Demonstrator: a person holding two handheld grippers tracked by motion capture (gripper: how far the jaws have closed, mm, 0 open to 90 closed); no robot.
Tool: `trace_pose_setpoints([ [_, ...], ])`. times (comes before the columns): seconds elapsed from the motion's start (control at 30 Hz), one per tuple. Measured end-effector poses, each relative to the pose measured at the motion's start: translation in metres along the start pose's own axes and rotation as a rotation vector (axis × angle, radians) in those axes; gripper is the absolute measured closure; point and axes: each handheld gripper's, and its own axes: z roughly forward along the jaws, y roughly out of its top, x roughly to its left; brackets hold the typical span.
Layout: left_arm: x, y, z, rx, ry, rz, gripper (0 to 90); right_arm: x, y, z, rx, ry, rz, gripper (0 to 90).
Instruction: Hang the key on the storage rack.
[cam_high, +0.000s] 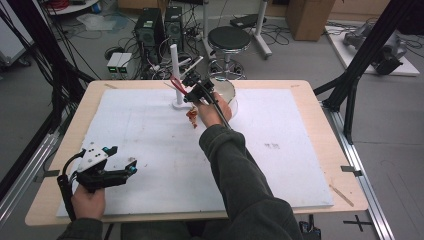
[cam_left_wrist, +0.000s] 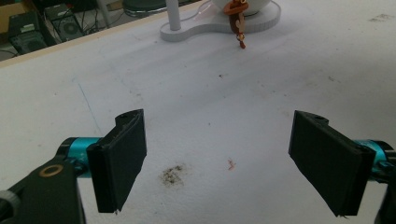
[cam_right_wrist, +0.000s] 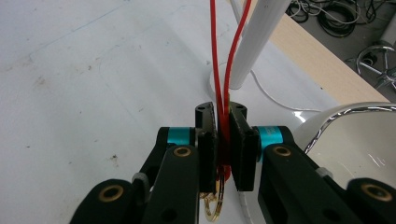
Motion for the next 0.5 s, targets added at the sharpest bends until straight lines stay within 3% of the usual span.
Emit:
trace_pose_setpoints([
  [0.5, -0.001, 0.000, 0.000, -0.002, -0.001, -0.005, 19.6, -0.001, 0.000, 0.013, 0.043, -0.013, 0.017, 83.5],
])
